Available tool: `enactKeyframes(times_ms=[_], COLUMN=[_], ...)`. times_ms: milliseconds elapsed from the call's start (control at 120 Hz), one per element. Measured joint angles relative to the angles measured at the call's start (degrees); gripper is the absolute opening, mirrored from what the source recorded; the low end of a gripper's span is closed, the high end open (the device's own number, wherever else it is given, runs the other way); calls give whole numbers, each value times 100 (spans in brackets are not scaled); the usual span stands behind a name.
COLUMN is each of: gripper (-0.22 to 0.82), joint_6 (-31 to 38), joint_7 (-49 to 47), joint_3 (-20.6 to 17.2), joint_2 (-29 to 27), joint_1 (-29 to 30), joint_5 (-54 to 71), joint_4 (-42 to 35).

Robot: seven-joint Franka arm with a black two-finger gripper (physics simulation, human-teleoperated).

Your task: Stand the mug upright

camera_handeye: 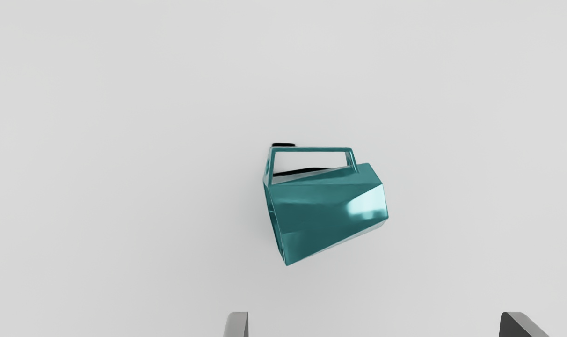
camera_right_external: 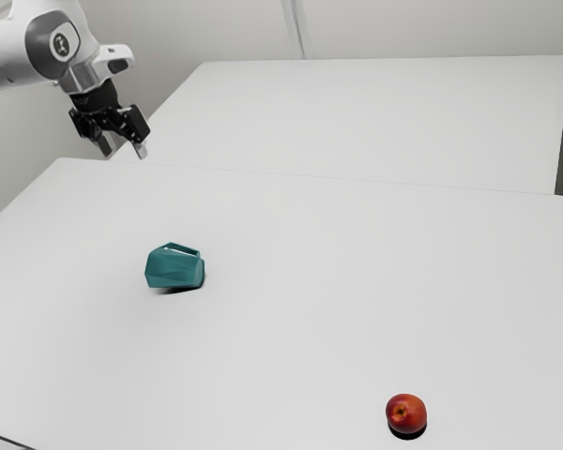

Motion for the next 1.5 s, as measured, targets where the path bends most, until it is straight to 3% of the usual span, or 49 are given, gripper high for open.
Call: enactKeyframes(times_ms=[133,242,433,550,700,917,1200,1500], gripper=[58,58,58,58,58,58,57,56], joint_6=[109,346,1738,2545,3114,3228,2928,2794], joint_7=[55,90,156,653,1934,4081,6592,8437], joint_3=[54,176,243,275,446,454,296,216], joint_2=[-62,-478,-1644,-1808,-1381,-589,-64,79], joint_1=[44,45,548,1077,1351,1666,1762,1669], joint_5=[-2,-30,-352,-1660,-3536,-5164,-6269,-6925], joint_4=[-200,-855,-2921,-3790,-4063,-4075,-4097,-4505])
